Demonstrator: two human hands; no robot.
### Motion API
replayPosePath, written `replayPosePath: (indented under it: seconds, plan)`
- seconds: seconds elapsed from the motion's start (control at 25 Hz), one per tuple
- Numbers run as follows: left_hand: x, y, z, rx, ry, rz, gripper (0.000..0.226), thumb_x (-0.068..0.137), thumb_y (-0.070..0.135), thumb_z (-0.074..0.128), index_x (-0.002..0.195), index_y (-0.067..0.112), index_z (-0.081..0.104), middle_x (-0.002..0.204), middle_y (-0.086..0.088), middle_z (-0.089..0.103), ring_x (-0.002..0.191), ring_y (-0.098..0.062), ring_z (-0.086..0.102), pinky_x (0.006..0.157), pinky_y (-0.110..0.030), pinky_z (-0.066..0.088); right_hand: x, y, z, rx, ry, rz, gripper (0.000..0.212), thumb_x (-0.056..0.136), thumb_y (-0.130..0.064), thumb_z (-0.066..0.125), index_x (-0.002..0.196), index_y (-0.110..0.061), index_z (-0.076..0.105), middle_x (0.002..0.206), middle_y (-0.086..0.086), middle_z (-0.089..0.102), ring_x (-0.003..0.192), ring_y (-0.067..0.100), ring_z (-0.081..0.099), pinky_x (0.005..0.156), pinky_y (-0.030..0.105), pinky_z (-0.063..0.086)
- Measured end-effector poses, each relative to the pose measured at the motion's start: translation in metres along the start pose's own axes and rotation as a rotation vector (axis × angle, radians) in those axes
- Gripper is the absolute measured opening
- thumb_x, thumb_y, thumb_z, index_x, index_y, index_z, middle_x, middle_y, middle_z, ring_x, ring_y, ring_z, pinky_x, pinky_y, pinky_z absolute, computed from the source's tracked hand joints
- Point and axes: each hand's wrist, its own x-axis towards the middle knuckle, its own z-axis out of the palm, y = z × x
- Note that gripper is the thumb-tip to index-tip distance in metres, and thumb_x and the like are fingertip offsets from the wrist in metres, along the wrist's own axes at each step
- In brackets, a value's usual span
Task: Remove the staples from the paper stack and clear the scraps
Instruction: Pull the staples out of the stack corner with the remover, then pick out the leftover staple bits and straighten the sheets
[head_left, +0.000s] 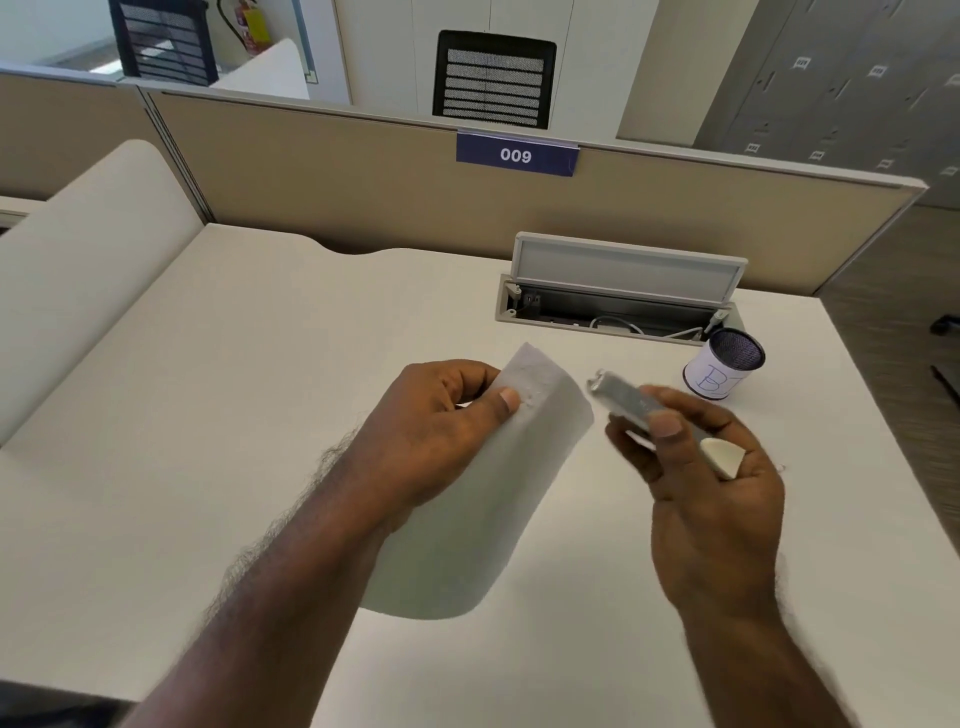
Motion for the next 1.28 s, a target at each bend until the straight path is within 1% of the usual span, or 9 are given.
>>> replayPosePath:
  seconds: [0.16, 0.32, 0.4, 0.52, 0.6, 0.68, 0.8, 1.04, 1.28]
  plan:
    - [0.003, -0.013, -0.02, -0.019, 0.104, -0.053, 0.018, 0.093, 0.029, 0.062, 0.085, 0.021, 0.076, 0.076, -0.004, 0.077, 0.063, -0.025, 0.069, 0.067, -0.041, 0.055, 0.061, 0.028, -0.036, 0.002, 0.133, 0.241, 0.016, 0.093, -0.018, 0.059, 0.103, -0.016, 0.071, 0.117, 0.006, 0.068, 0.098, 0.018, 0.067, 0.082, 0.032, 0.057]
    - [0.002, -0.021, -0.034, -0.038, 0.144, -0.079, 0.017, 0.091, 0.03, 0.063, 0.083, 0.022, 0.076, 0.074, -0.009, 0.076, 0.062, -0.029, 0.069, 0.065, -0.046, 0.055, 0.113, 0.116, -0.064, -0.161, 0.166, 0.463, 0.014, 0.089, -0.007, 0.061, 0.094, -0.016, 0.07, 0.106, 0.006, 0.068, 0.101, 0.021, 0.06, 0.075, 0.028, 0.048]
    - [0.0, -0.023, -0.039, -0.032, 0.15, -0.094, 0.017, 0.091, 0.03, 0.064, 0.082, 0.022, 0.076, 0.073, -0.008, 0.076, 0.06, -0.028, 0.069, 0.062, -0.043, 0.054, 0.125, 0.161, -0.075, -0.31, 0.144, 0.533, 0.015, 0.086, -0.006, 0.067, 0.098, -0.014, 0.07, 0.098, 0.003, 0.067, 0.092, 0.018, 0.058, 0.071, 0.026, 0.043]
    - [-0.004, -0.024, -0.046, -0.009, 0.145, -0.109, 0.016, 0.09, 0.032, 0.065, 0.083, 0.023, 0.076, 0.071, -0.008, 0.075, 0.058, -0.027, 0.068, 0.059, -0.04, 0.052, 0.13, 0.212, -0.086, -0.609, 0.091, 0.49, 0.029, 0.083, -0.008, 0.071, 0.111, -0.002, 0.068, 0.101, 0.008, 0.07, 0.086, 0.021, 0.063, 0.077, 0.029, 0.05]
    - [-0.006, -0.022, -0.05, -0.01, 0.144, -0.122, 0.018, 0.092, 0.029, 0.062, 0.083, 0.021, 0.076, 0.072, -0.011, 0.075, 0.057, -0.026, 0.067, 0.058, -0.037, 0.051, 0.129, 0.232, -0.086, -0.795, 0.014, 0.424, 0.031, 0.084, -0.01, 0.069, 0.113, -0.002, 0.067, 0.114, 0.013, 0.071, 0.103, 0.029, 0.066, 0.094, 0.039, 0.051]
    - [-0.008, -0.02, -0.054, -0.022, 0.135, -0.134, 0.019, 0.093, 0.027, 0.061, 0.084, 0.019, 0.076, 0.074, -0.013, 0.075, 0.058, -0.026, 0.067, 0.058, -0.036, 0.05, 0.126, 0.243, -0.084, -0.879, -0.082, 0.355, 0.035, 0.086, -0.01, 0.066, 0.121, -0.005, 0.064, 0.124, 0.01, 0.067, 0.116, 0.026, 0.062, 0.102, 0.033, 0.045]
    - [-0.01, -0.017, -0.057, -0.033, 0.127, -0.14, 0.02, 0.093, 0.026, 0.061, 0.084, 0.016, 0.076, 0.077, -0.015, 0.075, 0.059, -0.027, 0.067, 0.058, -0.034, 0.05, 0.121, 0.251, -0.084, -0.969, -0.165, 0.242, 0.036, 0.087, -0.005, 0.061, 0.123, -0.006, 0.063, 0.125, 0.009, 0.066, 0.118, 0.025, 0.06, 0.094, 0.019, 0.037]
    - [-0.012, -0.008, -0.053, -0.073, 0.094, -0.129, 0.021, 0.093, 0.023, 0.061, 0.084, 0.013, 0.076, 0.079, -0.021, 0.075, 0.06, -0.028, 0.065, 0.059, -0.035, 0.05, 0.124, 0.254, -0.097, -1.165, -0.225, 0.206, 0.041, 0.083, -0.012, 0.056, 0.12, -0.026, 0.063, 0.122, -0.006, 0.066, 0.114, 0.021, 0.06, 0.094, 0.034, 0.048]
    - [-0.01, -0.002, -0.046, -0.062, 0.06, -0.113, 0.022, 0.093, 0.024, 0.06, 0.082, 0.012, 0.075, 0.074, -0.015, 0.073, 0.058, -0.026, 0.065, 0.058, -0.032, 0.05, 0.133, 0.254, -0.098, -1.331, -0.257, 0.234, 0.043, 0.08, -0.017, 0.056, 0.119, -0.034, 0.061, 0.119, -0.012, 0.066, 0.111, 0.023, 0.058, 0.087, 0.037, 0.051]
